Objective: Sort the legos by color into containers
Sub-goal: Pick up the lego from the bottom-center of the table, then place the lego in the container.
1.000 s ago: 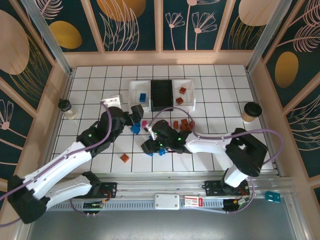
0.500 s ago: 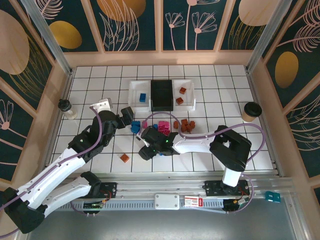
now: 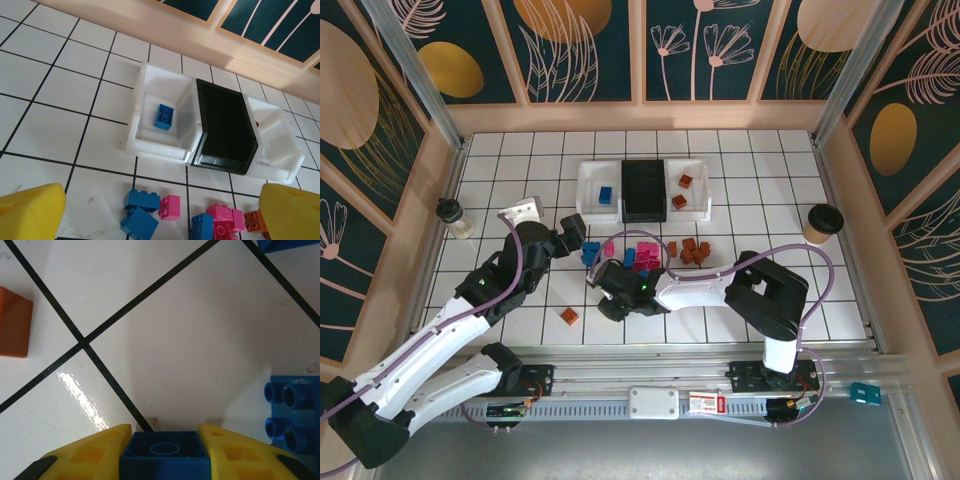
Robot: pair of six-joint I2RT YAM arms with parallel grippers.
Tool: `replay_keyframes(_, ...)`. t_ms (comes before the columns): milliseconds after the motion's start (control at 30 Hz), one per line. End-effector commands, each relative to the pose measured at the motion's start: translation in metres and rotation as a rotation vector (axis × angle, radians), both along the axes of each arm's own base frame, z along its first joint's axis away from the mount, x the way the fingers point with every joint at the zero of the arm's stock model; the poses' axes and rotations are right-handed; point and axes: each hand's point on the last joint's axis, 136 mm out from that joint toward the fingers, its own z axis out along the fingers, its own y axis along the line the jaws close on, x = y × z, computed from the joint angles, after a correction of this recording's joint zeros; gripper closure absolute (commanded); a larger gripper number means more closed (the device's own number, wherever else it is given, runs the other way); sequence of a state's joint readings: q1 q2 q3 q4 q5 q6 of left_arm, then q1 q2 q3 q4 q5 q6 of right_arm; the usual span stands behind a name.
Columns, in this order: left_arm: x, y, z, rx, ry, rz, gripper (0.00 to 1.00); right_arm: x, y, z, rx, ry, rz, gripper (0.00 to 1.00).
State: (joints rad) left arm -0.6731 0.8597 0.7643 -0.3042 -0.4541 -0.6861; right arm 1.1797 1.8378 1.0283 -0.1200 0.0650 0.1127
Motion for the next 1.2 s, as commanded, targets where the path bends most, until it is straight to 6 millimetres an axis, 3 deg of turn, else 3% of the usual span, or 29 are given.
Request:
replay_keyframes(0, -0.002, 0.006, -0.005, 0.011, 0.011, 0.017, 0.01, 0.009, 0.002, 0.024, 0.086, -0.031, -0.019, 0.79)
replay_keyframes(233, -0.003, 0.008, -0.017, 0.020, 0.029, 0.027, 0.01, 0.049, 0.008, 0.112, 0.412, -0.042, -0.067, 0.83)
replay_keyframes(333, -0.005, 0.010, -0.024, 0.020, 0.042, 0.034, 0.01, 0.086, 0.006, 0.146, 0.514, -0.073, -0.118, 0.84)
replay_keyframes(433, -0.007, 0.010, -0.033, 0.016, 0.063, 0.033, 0.01, 0.129, 0.010, 0.163, 0.555, -0.100, -0.177, 0.84)
replay_keyframes(533, -0.010, 0.009, -0.045, 0.010, 0.090, 0.031, 0.01, 0.175, 0.017, 0.165, 0.561, -0.117, -0.263, 0.84)
replay_keyframes(667, -0.016, 0.010, -0.060, -0.004, 0.124, 0.031, 0.01, 0.230, 0.029, 0.145, 0.533, -0.117, -0.379, 0.83)
replay_keyframes(800, -0.022, 0.009, -0.072, -0.024, 0.148, 0.015, 0.01, 0.268, 0.039, 0.130, 0.527, -0.124, -0.454, 0.81)
replay_keyframes(967, -0.031, 0.013, -0.095, -0.015, 0.219, 0.024, 0.01, 0.297, 0.046, 0.117, 0.499, -0.141, -0.523, 0.76)
replay_keyframes(1167, -0.046, 0.013, -0.125, -0.026, 0.319, 0.013, 0.01, 0.307, 0.052, 0.114, 0.500, -0.137, -0.529, 0.44)
